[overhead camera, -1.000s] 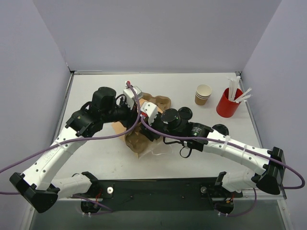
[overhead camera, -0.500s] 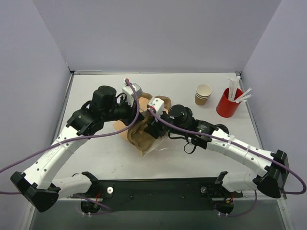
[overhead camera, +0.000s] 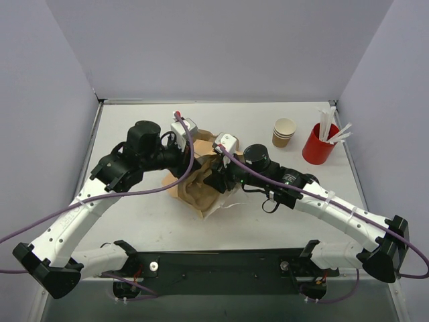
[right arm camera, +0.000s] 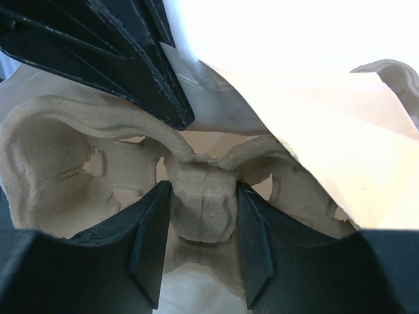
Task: Pack the takeout coffee
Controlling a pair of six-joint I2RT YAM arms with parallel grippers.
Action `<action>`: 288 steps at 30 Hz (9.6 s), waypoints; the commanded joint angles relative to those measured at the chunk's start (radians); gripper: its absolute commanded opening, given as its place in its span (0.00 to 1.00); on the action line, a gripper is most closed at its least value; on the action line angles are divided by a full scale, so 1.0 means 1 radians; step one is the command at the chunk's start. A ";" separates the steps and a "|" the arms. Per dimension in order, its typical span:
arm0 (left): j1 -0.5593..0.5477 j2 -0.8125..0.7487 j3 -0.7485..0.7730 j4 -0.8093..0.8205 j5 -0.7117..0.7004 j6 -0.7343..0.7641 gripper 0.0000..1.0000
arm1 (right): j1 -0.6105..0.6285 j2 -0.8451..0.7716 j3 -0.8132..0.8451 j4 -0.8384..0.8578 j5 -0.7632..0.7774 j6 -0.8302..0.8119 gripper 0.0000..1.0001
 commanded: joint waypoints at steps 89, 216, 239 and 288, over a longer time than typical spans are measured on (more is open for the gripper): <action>-0.009 -0.119 -0.361 0.362 -0.261 -0.960 0.00 | 0.081 0.370 0.277 -0.472 0.220 -0.110 0.30; -0.081 -0.072 -0.232 0.269 -0.365 -0.838 0.00 | -0.094 0.181 0.211 0.321 -0.038 0.462 0.74; -0.088 -0.066 -0.241 0.267 -0.379 -0.835 0.00 | -0.091 0.264 0.366 0.401 -0.084 0.486 0.80; -0.095 -0.075 -0.255 0.244 -0.485 -0.877 0.00 | -0.267 0.055 0.607 -0.553 0.395 0.578 0.82</action>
